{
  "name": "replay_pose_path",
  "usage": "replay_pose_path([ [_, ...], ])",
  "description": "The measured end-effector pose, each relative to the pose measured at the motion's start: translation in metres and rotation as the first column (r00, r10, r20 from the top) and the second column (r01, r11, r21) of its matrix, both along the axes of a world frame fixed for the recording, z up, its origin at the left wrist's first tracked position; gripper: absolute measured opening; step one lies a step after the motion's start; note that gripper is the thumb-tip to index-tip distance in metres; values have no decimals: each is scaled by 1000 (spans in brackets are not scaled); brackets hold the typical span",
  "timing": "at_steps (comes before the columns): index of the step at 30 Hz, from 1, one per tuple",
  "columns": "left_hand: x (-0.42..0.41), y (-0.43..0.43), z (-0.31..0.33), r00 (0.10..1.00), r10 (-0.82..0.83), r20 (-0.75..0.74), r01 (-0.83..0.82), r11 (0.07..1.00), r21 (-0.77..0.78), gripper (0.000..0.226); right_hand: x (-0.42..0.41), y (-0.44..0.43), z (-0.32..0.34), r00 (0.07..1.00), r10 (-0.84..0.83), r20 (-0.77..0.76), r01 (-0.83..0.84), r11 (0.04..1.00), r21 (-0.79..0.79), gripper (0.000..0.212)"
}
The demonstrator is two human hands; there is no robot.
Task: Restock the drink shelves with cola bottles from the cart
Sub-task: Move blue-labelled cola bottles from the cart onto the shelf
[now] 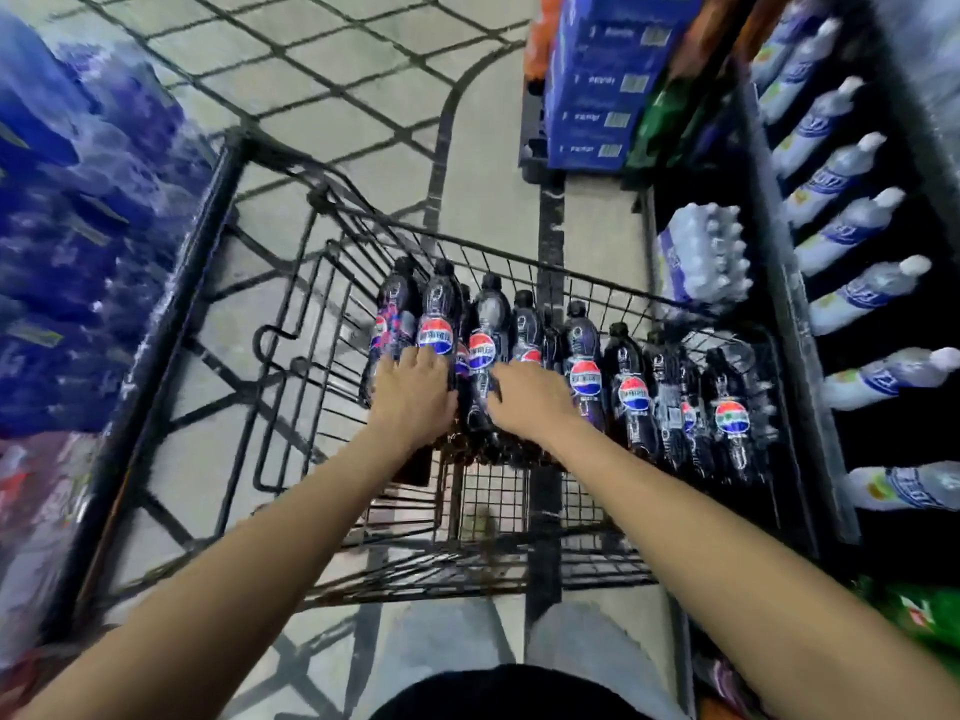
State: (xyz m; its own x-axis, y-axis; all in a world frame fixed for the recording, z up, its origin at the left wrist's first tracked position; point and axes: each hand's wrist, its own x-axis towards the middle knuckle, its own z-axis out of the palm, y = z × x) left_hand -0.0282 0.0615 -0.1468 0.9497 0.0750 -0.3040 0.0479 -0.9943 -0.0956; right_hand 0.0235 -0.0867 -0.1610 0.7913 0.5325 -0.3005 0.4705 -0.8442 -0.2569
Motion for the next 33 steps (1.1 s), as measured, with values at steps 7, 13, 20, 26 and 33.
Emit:
replay_pose_path([
  [7,35,23,-30,995,98,16,-96,992,-83,66,38,30,-45,878,-431,-211,441,897,6,61],
  [13,48,19,-40,952,302,-45,-303,920,-247,82,35,55,-58,777,-602,-187,614,789,12,86],
  [20,71,14,-34,881,452,-142,-471,810,-349,79,39,49,-57,715,-629,-305,672,739,51,85],
  [26,72,12,-36,887,445,-126,-461,830,-314,71,31,24,-52,632,-661,-403,755,643,130,85],
  [33,57,0,-42,898,439,-41,-425,836,-348,87,14,-10,-43,533,-706,-466,843,489,224,87],
])
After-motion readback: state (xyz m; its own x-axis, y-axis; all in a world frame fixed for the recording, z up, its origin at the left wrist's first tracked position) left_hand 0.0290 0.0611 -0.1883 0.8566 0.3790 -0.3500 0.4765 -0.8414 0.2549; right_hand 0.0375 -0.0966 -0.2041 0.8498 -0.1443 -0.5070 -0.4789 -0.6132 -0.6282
